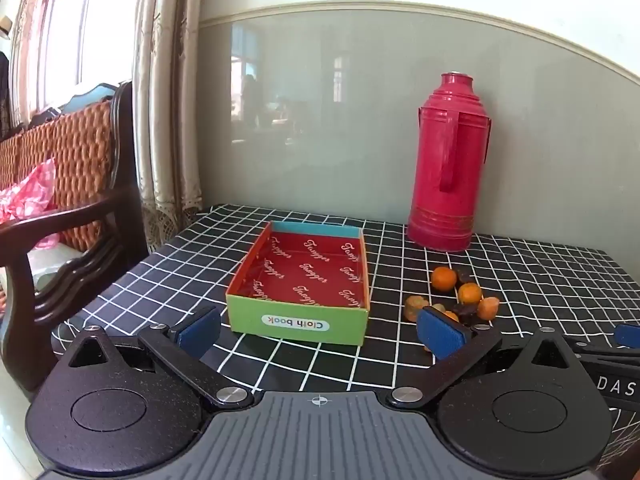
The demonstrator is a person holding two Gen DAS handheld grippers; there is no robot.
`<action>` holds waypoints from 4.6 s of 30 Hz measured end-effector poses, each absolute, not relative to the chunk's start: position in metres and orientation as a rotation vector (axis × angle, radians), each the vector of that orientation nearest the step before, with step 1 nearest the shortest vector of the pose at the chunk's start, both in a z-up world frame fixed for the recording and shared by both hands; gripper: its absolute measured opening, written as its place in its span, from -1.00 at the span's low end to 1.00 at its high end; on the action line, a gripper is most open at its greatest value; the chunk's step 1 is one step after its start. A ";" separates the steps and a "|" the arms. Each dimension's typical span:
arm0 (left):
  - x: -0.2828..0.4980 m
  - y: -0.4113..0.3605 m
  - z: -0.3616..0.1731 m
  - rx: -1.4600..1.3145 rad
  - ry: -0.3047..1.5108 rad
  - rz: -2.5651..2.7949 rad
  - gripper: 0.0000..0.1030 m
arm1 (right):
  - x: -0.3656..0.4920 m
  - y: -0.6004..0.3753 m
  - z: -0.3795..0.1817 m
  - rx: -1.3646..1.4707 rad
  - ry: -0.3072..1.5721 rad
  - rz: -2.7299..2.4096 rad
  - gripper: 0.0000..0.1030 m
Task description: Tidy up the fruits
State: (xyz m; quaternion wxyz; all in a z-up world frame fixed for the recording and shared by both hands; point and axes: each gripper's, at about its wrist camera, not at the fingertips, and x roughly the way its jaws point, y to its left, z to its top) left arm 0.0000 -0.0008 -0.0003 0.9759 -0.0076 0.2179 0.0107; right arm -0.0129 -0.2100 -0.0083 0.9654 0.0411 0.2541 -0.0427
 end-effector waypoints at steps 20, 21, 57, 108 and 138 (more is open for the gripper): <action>-0.002 -0.003 -0.005 0.022 0.424 0.012 1.00 | -0.012 -0.208 -0.009 0.078 0.508 -0.076 0.89; -0.002 -0.003 -0.005 0.021 0.423 0.013 1.00 | -0.012 -0.208 -0.009 0.078 0.508 -0.075 0.89; -0.002 -0.001 -0.004 0.009 0.426 0.014 1.00 | -0.012 -0.207 -0.007 0.075 0.510 -0.068 0.89; 0.019 -0.036 -0.016 0.158 0.421 -0.053 1.00 | -0.004 -0.249 -0.020 0.133 0.488 -0.176 0.89; 0.122 -0.123 -0.117 0.307 0.567 -0.306 0.03 | 0.034 -0.300 -0.071 0.261 0.463 -0.181 0.89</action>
